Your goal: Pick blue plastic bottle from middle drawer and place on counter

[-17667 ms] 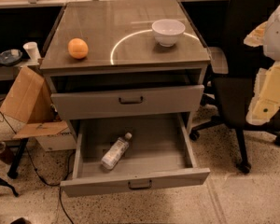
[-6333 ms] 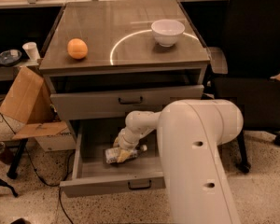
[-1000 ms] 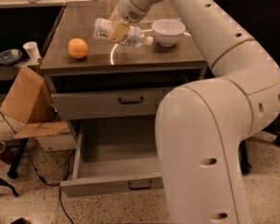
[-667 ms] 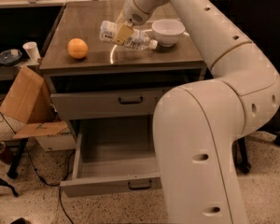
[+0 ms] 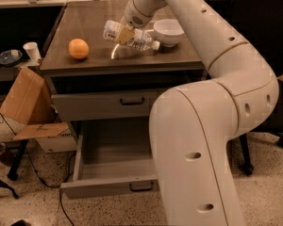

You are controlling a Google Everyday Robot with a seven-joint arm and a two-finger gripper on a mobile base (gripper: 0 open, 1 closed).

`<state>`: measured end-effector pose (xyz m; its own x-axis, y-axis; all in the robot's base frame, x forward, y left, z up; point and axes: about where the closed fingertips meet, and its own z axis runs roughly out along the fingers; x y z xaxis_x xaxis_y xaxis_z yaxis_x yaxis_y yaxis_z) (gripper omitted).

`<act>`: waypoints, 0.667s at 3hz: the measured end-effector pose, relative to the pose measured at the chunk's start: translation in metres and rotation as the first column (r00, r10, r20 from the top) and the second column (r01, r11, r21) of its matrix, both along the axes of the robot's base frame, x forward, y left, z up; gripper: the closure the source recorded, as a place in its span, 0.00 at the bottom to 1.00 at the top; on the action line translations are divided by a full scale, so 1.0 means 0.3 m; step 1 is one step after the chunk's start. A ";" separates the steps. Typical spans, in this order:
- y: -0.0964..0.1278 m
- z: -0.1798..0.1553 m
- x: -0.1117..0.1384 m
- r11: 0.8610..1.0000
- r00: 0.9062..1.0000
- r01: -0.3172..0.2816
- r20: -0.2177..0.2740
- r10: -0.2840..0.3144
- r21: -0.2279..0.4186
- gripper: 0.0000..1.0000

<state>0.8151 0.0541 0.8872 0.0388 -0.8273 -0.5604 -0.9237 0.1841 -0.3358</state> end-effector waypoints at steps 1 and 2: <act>0.000 -0.001 0.000 1.000 1.000 0.001 -0.001 -0.001 -0.001 0.00; 0.000 -0.001 0.000 1.000 1.000 0.001 -0.001 -0.001 -0.001 0.00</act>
Offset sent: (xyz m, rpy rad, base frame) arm 0.0000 -0.0001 -0.0002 -0.0006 0.0009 -0.0009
